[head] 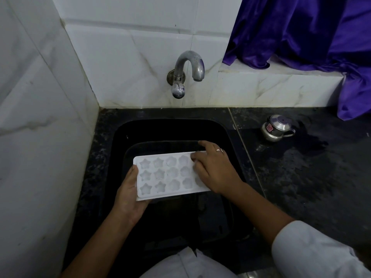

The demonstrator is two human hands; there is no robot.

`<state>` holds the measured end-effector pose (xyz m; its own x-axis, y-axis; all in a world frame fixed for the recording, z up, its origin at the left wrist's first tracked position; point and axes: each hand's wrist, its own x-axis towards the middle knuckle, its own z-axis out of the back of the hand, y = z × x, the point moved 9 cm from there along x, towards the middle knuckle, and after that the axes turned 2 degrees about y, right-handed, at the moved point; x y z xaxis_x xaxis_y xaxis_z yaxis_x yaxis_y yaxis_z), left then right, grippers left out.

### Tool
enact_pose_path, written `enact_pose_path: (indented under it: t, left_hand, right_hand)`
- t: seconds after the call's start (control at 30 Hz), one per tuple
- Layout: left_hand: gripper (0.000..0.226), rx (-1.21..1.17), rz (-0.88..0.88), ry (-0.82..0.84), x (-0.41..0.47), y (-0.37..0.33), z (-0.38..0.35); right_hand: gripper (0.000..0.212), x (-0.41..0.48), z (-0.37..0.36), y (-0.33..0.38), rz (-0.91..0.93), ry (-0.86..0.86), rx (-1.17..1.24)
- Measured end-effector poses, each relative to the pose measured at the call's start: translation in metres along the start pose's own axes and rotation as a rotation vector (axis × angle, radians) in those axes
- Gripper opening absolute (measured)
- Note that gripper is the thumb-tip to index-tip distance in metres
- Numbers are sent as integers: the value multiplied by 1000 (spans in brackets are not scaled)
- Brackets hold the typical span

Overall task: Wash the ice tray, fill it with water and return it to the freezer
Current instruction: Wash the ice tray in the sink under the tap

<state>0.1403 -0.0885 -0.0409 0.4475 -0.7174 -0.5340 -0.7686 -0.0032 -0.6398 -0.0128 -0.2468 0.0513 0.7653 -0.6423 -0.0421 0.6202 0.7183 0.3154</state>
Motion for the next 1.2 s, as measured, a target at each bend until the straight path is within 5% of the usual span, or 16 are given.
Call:
enact_pose_path:
  t: [1.2]
  left_hand:
    - [49, -36, 33, -87, -4, 20, -21]
  right_hand:
    - [62, -1, 8, -29, -29, 48, 91]
